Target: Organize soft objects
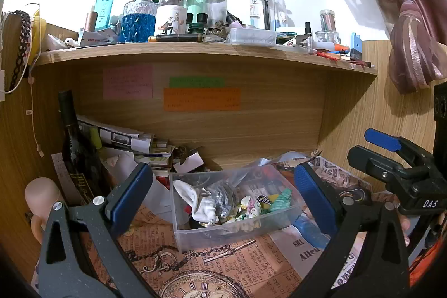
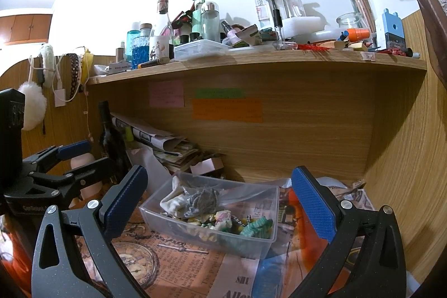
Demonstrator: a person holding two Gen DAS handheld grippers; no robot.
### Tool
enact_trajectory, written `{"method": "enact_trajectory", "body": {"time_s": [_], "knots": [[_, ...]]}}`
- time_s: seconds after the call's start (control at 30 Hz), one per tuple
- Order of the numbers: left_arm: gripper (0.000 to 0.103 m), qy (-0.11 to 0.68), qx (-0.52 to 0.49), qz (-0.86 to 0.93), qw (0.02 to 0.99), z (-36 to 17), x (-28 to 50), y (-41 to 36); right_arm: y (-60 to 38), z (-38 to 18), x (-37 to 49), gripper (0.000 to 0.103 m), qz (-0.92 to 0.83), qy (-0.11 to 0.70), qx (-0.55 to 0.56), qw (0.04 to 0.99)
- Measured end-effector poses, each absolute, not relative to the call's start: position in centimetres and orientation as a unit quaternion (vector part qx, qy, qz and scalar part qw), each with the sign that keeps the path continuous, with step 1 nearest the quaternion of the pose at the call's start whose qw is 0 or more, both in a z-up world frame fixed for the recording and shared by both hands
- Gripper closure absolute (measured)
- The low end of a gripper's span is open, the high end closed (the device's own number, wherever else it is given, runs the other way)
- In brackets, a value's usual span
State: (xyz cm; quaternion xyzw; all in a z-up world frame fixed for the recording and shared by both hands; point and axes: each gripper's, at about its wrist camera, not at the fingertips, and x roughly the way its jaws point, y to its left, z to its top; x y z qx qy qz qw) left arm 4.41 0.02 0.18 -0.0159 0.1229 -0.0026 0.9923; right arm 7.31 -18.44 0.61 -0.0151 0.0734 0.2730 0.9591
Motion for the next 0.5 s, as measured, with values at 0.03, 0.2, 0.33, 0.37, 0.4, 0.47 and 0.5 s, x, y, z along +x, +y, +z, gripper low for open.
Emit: {"method": "enact_trajectory", "body": {"time_s": [0.03,0.2,0.33,0.37,0.4,0.47,0.5], "knots": [[0.0,0.123,-0.015,-0.004,0.992,0.22,4.39,0.03,-18.41,0.6,7.31,0.0,0.272,0.074,-0.015,0.959],[0.0,0.122,-0.016,-0.004,0.992,0.26,4.35,-0.11,-18.37,0.61,7.31,0.0,0.272,0.074,-0.015,0.959],[0.0,0.122,-0.015,-0.005,0.992,0.28,4.41,-0.09,-18.35,0.62,7.28,0.0,0.273,0.075,-0.015,0.959],[0.0,0.122,-0.015,-0.006,0.992,0.27,4.41,-0.06,-18.34,0.65,7.27,0.0,0.273,0.075,-0.015,0.959],[0.0,0.121,-0.016,-0.005,0.992,0.27,4.4,-0.12,-18.34,0.66,7.26,0.0,0.273,0.075,-0.015,0.959],[0.0,0.12,-0.015,-0.008,0.993,0.41,4.33,-0.06,-18.33,0.65,7.25,0.0,0.272,0.074,-0.015,0.959],[0.0,0.119,-0.015,-0.008,0.993,0.43,4.34,-0.07,-18.3,0.64,7.25,0.0,0.272,0.074,-0.016,0.959]]}}
